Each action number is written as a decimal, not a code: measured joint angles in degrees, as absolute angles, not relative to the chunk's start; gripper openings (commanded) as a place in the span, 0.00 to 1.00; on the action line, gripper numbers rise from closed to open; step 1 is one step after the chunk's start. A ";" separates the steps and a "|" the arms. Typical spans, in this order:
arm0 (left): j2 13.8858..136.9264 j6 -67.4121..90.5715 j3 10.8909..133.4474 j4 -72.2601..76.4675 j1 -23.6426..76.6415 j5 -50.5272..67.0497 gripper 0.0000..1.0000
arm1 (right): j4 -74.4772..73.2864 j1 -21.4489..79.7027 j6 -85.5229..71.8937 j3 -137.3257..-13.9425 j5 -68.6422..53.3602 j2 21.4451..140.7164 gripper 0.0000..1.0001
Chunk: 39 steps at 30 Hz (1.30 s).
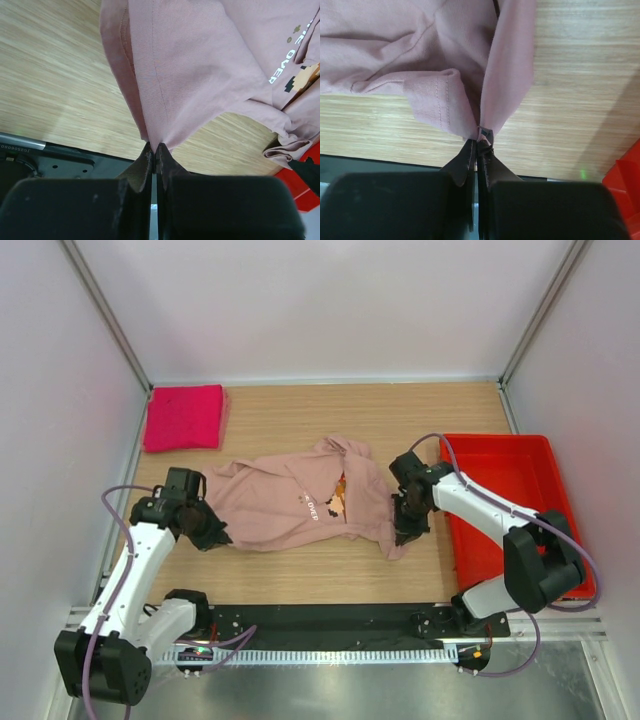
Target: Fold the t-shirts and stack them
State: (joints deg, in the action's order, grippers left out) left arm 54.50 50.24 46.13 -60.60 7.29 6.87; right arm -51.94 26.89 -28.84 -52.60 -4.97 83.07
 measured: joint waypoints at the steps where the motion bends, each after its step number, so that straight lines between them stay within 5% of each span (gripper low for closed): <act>1: 54.52 50.17 46.17 -60.73 7.27 6.85 0.00 | -52.03 26.89 -29.04 -52.36 -5.06 82.63 0.04; 11: 54.35 48.82 49.17 -62.04 7.27 5.61 0.00 | -54.17 26.89 -30.13 -50.87 -4.78 76.71 0.01; 15: 53.15 48.56 50.94 -62.72 7.29 4.84 0.00 | -54.94 26.89 -30.13 -50.81 -4.38 74.72 0.12; 29: 50.85 48.82 51.29 -62.87 7.29 5.45 0.00 | -53.98 26.89 -31.40 -45.43 -6.81 76.95 0.12; 34: 50.87 48.80 51.29 -62.87 7.29 5.45 0.00 | -61.49 26.89 -34.48 -43.05 -5.43 71.85 0.34; 39: 51.77 48.82 51.29 -62.72 7.29 5.82 0.00 | -64.53 26.89 -36.67 -43.05 -4.14 67.26 0.34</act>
State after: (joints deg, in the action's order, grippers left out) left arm 51.77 48.82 51.29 -62.72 7.29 5.82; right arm -64.53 26.89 -36.67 -43.05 -4.14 67.26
